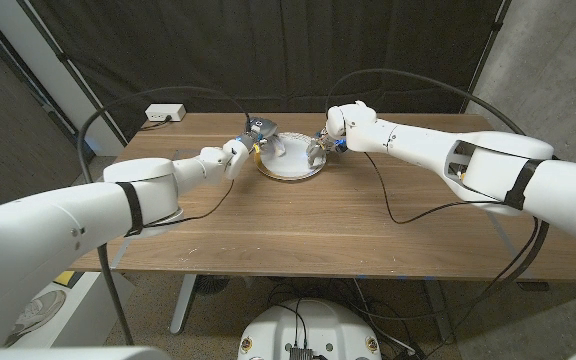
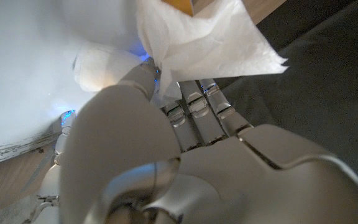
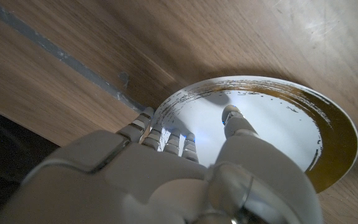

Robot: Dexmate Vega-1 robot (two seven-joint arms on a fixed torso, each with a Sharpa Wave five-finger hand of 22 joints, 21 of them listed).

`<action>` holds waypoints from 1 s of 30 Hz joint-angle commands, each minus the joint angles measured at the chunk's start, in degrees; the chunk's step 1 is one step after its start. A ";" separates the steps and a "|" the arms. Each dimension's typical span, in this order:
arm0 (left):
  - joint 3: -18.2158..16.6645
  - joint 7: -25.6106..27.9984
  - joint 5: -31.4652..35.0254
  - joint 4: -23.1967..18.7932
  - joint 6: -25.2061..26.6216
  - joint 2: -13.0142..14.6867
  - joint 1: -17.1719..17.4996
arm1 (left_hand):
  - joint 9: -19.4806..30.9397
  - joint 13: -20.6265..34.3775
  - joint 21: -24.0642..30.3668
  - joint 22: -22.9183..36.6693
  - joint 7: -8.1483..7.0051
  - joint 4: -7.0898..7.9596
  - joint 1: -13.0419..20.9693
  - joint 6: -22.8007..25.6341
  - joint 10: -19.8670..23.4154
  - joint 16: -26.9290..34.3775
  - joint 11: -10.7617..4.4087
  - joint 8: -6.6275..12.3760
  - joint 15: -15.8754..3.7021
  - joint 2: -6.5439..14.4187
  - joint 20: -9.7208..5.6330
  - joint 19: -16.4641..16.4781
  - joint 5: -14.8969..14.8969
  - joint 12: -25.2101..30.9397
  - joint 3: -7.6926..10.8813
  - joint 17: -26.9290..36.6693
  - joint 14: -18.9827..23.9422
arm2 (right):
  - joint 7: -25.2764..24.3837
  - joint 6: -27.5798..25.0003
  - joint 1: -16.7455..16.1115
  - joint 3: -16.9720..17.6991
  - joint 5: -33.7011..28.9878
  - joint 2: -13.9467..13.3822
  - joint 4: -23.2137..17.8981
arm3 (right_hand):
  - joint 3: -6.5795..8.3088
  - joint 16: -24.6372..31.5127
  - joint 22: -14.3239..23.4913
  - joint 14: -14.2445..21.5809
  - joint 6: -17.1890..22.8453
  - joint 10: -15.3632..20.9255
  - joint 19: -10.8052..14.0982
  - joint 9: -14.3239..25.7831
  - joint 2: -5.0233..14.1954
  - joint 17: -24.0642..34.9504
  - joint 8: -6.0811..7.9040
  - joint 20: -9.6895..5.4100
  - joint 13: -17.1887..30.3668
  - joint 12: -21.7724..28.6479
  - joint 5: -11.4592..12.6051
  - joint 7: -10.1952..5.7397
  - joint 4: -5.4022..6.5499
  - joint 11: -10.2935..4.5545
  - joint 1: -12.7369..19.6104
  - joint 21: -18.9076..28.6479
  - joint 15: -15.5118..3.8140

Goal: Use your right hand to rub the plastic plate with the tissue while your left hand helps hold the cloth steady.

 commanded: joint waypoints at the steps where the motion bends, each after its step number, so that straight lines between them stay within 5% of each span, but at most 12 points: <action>1: 1.67 -4.85 -1.05 -0.14 3.32 -1.78 1.07 | 0.08 0.13 0.60 0.12 0.12 0.18 0.51 0.68 1.04 -0.22 -0.33 -0.55 -5.38 0.10 -5.36 0.05 0.40 -0.48 -0.27 0.21 0.80 | 0.55 0.89 -0.22 0.52 0.52 -0.16 0.83 | -0.26 0.03 0.12 -0.21 1.56 0.13 0.11 0.10 -0.61 0.12 0.18 0.52 0.21 0.54 -0.05 1.35 0.05 0.60 0.06 0.09 0.72; 10: 2.38 2.07 1.67 -0.14 -1.61 -1.18 2.08 | 0.10 -0.07 0.92 0.01 0.39 0.37 0.61 0.89 1.63 -0.66 -0.33 -1.27 -5.37 0.27 -5.36 0.07 0.49 -1.23 -0.69 0.09 1.20 | 0.82 -0.42 -0.39 0.51 0.24 -0.64 -0.47 | -0.40 0.00 0.13 -0.20 1.61 0.10 0.10 0.09 -0.70 0.11 0.13 0.60 0.21 0.51 -0.09 1.46 -0.01 0.69 0.05 0.12 0.90; 14: 2.84 9.30 4.53 0.17 -8.05 -0.14 2.42 | 0.12 -0.10 0.99 -0.02 0.44 0.38 0.66 0.92 1.69 -0.80 -0.34 -1.47 -5.38 0.25 -5.39 0.04 0.50 -1.47 -0.82 0.06 1.25 | 1.01 -0.73 -0.27 0.28 0.04 -0.44 -0.50 | -0.47 -0.04 0.13 -0.31 1.50 0.01 0.02 0.08 -0.73 0.11 0.06 0.53 0.21 0.47 -0.11 1.44 -0.02 0.32 0.04 0.10 0.64; 17: 2.96 11.83 6.06 4.16 -12.64 -1.64 2.38 | 0.13 -0.01 1.07 -0.03 0.49 0.39 0.70 0.96 1.80 -0.85 -0.33 -1.59 -5.38 0.27 -5.41 0.09 0.51 -1.53 -0.90 0.06 1.35 | 1.05 -1.11 -0.27 0.10 -0.15 -0.50 -0.89 | -0.51 -0.05 0.13 -0.32 1.45 0.00 -0.01 0.08 -0.74 0.11 0.02 0.52 0.20 0.46 -0.12 1.43 -0.04 0.36 0.04 0.10 0.68; 30: 5.23 29.77 18.01 2.90 -32.84 2.17 1.70 | 0.23 0.63 1.53 -0.08 0.94 0.24 1.23 0.76 2.25 -1.25 -0.28 -2.70 -5.42 0.10 -5.44 -0.02 0.47 -2.08 -1.67 0.21 1.80 | 0.59 -0.38 -0.15 -0.16 -0.42 -0.32 -0.85 | -0.68 -0.17 0.13 -0.67 1.03 -0.60 -0.11 0.07 -0.71 0.11 -0.20 0.13 0.20 0.22 -0.13 1.37 -0.09 -0.42 0.06 0.11 -0.13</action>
